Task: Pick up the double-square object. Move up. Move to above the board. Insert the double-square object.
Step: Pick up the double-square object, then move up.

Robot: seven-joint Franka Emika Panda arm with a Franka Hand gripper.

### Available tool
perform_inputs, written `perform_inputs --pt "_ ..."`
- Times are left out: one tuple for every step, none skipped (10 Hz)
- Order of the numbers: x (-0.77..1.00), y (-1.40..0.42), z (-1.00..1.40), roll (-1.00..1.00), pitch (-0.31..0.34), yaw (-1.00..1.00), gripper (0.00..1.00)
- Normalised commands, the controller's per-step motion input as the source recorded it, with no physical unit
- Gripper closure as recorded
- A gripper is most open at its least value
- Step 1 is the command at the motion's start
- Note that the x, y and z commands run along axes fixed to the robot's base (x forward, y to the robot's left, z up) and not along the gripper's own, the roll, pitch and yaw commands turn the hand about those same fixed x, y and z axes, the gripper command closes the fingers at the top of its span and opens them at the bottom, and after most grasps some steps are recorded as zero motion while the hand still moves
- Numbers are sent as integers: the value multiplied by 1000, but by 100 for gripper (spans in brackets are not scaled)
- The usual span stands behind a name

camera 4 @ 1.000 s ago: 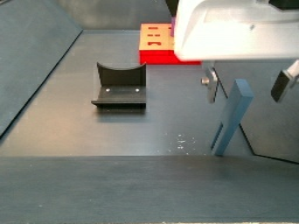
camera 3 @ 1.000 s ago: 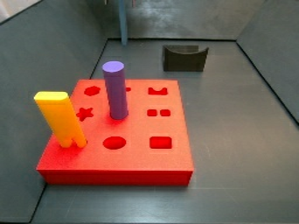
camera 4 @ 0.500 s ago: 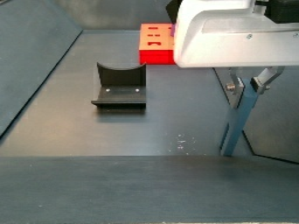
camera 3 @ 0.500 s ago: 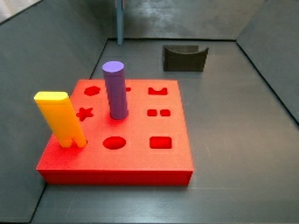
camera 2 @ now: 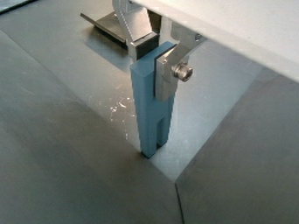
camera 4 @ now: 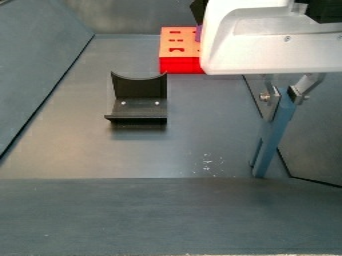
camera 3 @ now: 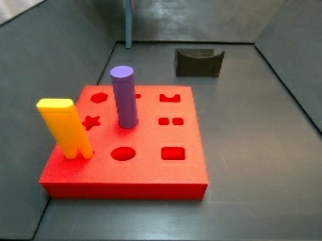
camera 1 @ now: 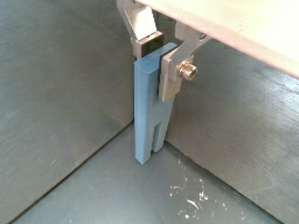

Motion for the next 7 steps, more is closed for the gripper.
perform_inputs --pt "0 0 0 0 0 0 100" --pt "0 0 0 0 0 0 100" --pt "0 0 0 0 0 0 100" --pt "0 0 0 0 0 0 100" --pt "0 0 0 0 0 0 100" --pt "0 0 833 0 0 0 100" --pt "-39 7 768 -1 36 -15 100"
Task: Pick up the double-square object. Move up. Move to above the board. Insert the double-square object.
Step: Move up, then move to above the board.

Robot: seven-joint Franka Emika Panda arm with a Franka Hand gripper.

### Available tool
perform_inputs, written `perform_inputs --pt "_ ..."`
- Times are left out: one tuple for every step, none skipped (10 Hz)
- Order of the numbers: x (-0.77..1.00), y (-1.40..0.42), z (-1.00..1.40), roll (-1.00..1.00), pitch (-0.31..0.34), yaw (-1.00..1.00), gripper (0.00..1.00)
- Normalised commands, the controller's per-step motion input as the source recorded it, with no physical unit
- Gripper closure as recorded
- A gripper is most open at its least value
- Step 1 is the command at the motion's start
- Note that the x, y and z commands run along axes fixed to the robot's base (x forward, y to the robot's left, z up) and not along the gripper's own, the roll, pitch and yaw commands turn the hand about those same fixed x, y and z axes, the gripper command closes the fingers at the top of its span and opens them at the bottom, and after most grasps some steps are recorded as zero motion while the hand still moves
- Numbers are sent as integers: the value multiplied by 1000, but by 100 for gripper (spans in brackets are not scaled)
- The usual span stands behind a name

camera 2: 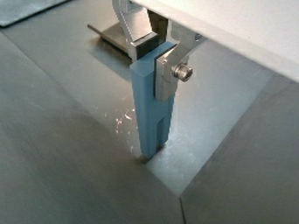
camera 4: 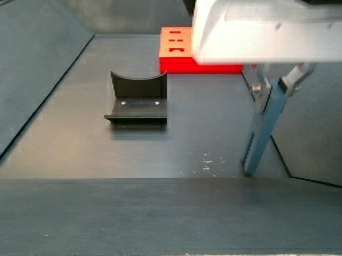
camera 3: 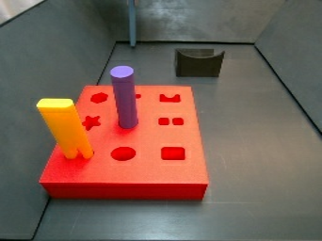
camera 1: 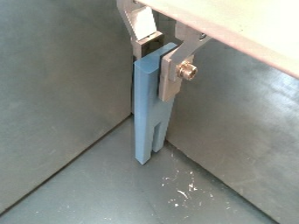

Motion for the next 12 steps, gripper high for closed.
perform_inputs --pt "-46 9 629 21 60 -20 100" --pt "-33 5 499 39 72 -17 100" --pt "-19 4 363 55 83 -7 100" --pt "-13 3 222 69 91 5 100" --pt "104 -65 1000 297 394 -110 100" --pt "107 -69 1000 281 393 -98 100" --pt "97 -67 1000 236 343 -53 100" --pt "70 -53 1000 146 226 -10 100" --pt "48 -44 1000 99 151 10 100" --pt "32 -44 1000 85 105 22 100" --pt "21 -43 939 87 83 29 100" --pt "14 -36 793 89 79 31 100"
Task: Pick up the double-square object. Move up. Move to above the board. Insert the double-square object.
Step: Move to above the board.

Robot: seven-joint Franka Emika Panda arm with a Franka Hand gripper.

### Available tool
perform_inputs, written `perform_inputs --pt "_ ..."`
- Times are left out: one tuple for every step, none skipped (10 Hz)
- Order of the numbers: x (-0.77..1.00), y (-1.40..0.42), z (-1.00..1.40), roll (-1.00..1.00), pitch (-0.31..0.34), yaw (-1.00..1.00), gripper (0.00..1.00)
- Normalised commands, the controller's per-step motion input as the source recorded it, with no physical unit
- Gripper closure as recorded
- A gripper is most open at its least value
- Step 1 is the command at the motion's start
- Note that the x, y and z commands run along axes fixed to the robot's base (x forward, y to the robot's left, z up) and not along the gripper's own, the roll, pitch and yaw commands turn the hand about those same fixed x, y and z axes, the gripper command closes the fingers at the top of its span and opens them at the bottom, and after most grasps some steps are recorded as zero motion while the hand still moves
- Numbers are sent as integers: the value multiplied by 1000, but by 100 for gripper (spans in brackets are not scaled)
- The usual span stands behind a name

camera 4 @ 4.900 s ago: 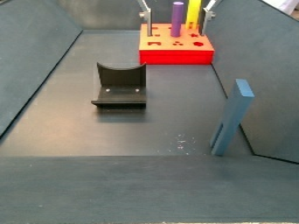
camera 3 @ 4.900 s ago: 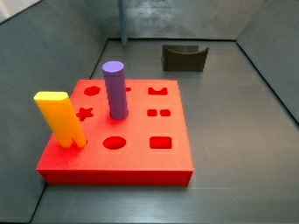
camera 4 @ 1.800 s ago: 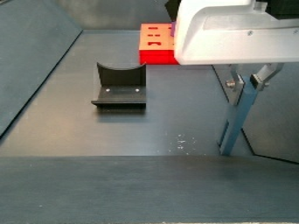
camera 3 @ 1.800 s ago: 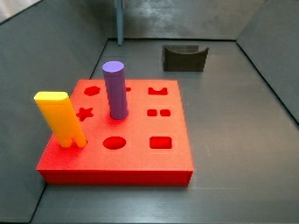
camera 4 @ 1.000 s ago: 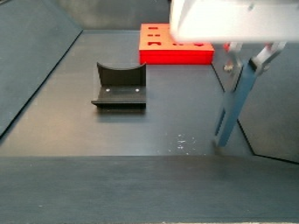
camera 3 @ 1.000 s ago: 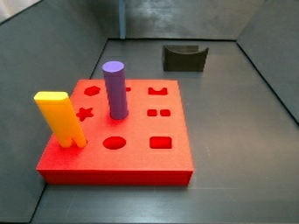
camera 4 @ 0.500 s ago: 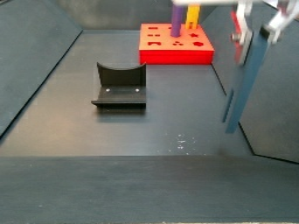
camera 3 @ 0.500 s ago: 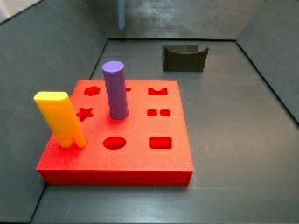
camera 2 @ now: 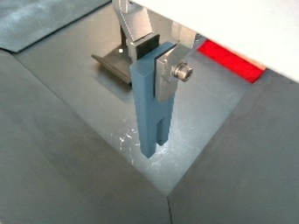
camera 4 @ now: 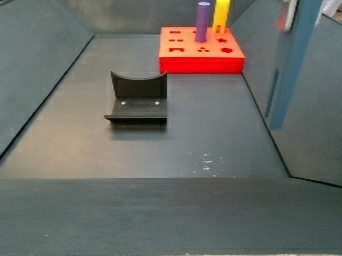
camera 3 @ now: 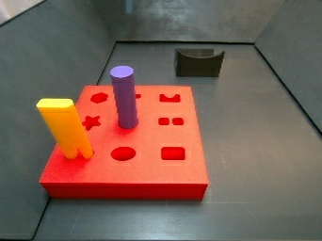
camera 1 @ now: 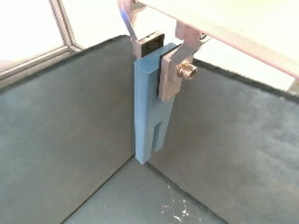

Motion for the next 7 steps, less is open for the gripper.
perform_inputs --pt "11 -26 597 87 81 27 100" --pt "7 -15 444 81 81 26 100" --pt "1 -11 287 75 79 25 100" --pt "181 -1000 73 -273 -214 151 100" --pt "181 -1000 60 -247 -213 139 100" --pt "176 -1000 66 -175 -186 92 100" --pt "173 -1000 65 -116 -141 33 100"
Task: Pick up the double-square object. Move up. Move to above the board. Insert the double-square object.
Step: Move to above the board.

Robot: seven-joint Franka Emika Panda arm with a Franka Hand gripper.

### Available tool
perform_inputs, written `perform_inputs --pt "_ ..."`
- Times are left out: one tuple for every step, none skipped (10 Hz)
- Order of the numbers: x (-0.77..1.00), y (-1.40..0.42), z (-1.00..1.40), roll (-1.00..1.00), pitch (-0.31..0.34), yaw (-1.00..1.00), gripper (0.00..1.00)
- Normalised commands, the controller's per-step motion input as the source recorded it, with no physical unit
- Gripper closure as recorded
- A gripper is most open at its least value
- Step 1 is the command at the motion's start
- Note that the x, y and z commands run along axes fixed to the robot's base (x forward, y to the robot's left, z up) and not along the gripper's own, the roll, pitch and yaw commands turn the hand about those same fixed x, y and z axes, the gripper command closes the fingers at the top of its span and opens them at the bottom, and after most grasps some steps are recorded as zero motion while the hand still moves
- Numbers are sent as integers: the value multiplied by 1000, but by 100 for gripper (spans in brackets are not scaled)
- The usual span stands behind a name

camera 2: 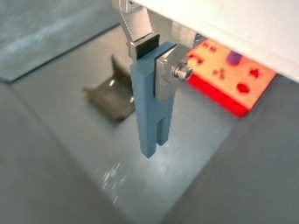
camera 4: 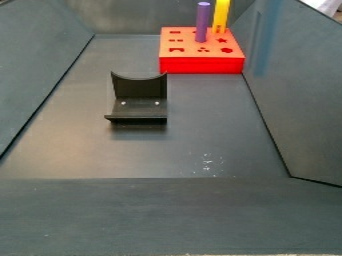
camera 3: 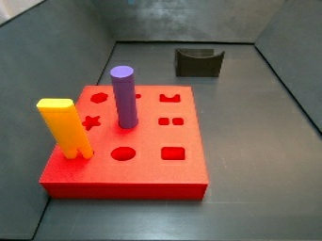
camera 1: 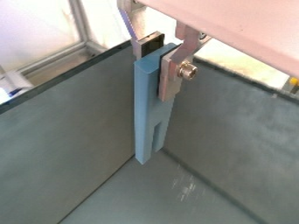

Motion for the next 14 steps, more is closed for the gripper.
perform_inputs --pt "175 -1000 63 -69 -112 27 100" --pt "175 -1000 60 -21 -64 17 100" --pt "172 -1000 64 -25 -46 12 100" --pt "170 -1000 62 -3 -26 4 100" --pt "170 -1000 62 -11 -14 9 100" --pt "173 -1000 64 -23 -4 8 100" --pt "177 -1000 64 -12 9 6 100" --pt "186 -1000 64 -2 26 11 100" --pt "195 -1000 63 -10 41 8 100" --pt "203 -1000 64 -8 53 9 100" --pt "214 -1000 65 -1 68 11 100" --pt "225 -1000 67 -2 80 8 100" --pt "237 -1000 69 2 92 12 100" --pt "252 -1000 73 -7 100 10 100"
